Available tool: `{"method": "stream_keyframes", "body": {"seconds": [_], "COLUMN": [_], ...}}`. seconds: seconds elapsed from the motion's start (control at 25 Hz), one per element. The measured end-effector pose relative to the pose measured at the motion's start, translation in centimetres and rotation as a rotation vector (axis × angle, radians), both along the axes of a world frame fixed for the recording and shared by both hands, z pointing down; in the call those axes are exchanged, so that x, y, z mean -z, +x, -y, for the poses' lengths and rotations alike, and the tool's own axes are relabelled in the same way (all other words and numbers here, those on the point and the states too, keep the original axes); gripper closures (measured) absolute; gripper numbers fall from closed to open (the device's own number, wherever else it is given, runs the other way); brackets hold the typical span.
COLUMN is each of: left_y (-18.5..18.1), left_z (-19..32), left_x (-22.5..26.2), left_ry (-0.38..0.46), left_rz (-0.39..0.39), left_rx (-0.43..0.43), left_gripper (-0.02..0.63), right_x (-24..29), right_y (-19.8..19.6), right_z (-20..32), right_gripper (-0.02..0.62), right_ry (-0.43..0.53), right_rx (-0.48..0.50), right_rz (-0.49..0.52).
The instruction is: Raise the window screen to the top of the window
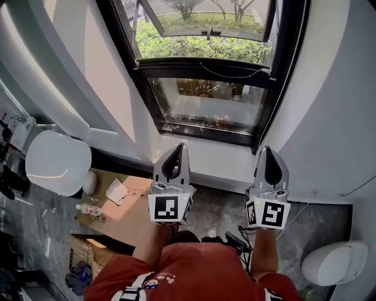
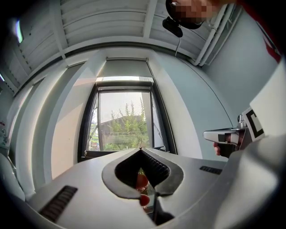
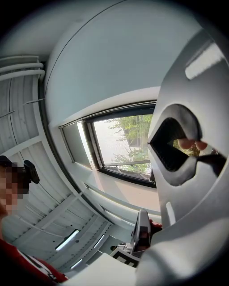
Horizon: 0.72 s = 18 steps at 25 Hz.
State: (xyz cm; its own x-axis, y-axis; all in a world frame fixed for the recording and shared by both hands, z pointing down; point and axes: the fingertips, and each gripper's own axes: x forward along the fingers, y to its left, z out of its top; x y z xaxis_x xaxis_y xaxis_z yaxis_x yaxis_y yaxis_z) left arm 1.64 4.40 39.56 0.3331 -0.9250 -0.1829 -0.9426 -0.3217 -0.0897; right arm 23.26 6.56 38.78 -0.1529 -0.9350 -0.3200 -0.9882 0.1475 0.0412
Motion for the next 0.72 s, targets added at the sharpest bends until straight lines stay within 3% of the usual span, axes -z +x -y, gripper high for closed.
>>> {"method": "stream_keyframes", "body": {"seconds": [0.48,0.72], "left_y": [-0.1,-1.5], "left_z": [4.3,9.2], "left_x": [-0.1,-0.9], "left_ry": [0.01,0.011], "left_rz": [0.023,-0.029], "left_rx": [0.018,0.008], "left_gripper": [0.601,0.601], "right_x": [-0.2,-0.2], "right_y": [-0.6,-1.9], "right_z": [5.2,8.9], "right_gripper": [0.586,0.586], "right_ry": [0.005,0.008], "right_rx": [0.027,0.004], "right_rz": [-0.012,-0.066]}}
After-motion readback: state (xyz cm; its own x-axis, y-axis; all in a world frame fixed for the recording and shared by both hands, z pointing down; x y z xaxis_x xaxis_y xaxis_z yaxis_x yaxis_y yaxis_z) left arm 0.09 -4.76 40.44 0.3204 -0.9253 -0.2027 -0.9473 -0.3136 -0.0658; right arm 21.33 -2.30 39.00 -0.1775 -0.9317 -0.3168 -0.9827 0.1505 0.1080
